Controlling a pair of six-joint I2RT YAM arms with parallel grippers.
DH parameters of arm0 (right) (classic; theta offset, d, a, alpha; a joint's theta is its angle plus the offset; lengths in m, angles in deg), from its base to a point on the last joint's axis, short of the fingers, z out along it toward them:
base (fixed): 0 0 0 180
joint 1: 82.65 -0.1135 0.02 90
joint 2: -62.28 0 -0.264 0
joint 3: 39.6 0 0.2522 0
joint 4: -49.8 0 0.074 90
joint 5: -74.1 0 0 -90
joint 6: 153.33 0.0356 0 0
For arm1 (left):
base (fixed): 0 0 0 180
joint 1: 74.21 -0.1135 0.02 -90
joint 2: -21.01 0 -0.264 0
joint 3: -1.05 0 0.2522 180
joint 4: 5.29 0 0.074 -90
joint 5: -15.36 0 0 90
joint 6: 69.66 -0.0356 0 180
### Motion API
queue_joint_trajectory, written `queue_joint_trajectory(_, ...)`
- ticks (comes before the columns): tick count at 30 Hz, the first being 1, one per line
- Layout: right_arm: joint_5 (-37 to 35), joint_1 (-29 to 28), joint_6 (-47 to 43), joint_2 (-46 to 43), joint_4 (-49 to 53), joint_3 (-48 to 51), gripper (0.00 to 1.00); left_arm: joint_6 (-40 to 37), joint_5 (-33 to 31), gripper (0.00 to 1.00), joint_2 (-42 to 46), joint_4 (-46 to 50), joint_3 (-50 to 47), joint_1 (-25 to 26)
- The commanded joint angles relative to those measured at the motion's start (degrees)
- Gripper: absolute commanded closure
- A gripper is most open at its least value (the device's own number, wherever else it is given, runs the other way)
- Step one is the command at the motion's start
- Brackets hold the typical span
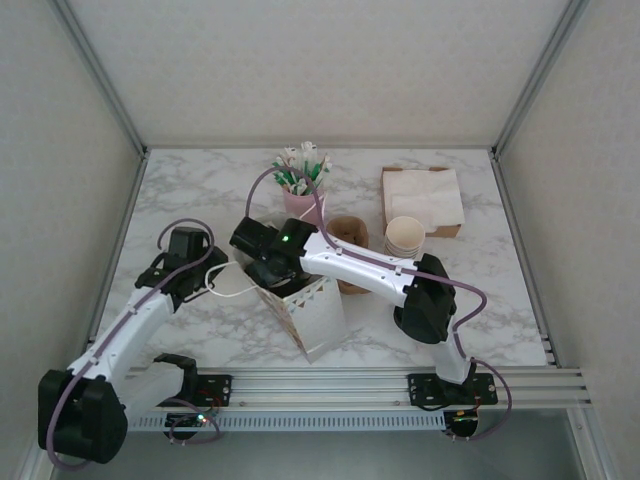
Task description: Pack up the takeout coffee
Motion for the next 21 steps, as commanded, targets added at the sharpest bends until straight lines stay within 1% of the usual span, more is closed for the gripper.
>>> queue_joint_trajectory(1,-1.62,-0.6,1.07,-2.29,0.29,0.21,0.06,-1.11,-1.38,0.6,2.26,2.24,2.04,0.69)
queue_joint_trajectory(4,-1.18,-0.54,1.38,-2.35,0.72,-0.19,0.02,-1.39,-1.55,0.59,3.69,2.73,2.39,0.78)
queue_joint_trajectory(7,-0.91,-0.58,1.74,-2.71,0.81,0.01,0.01,-1.61,-1.29,0.59,4.54,2.8,2.66,0.8)
queue_joint_trajectory(21,-0.39,-0.54,2.57,-4.12,2.88,-1.91,0.01,-2.59,-1.4,0.54,7.07,3.79,4.49,1.57)
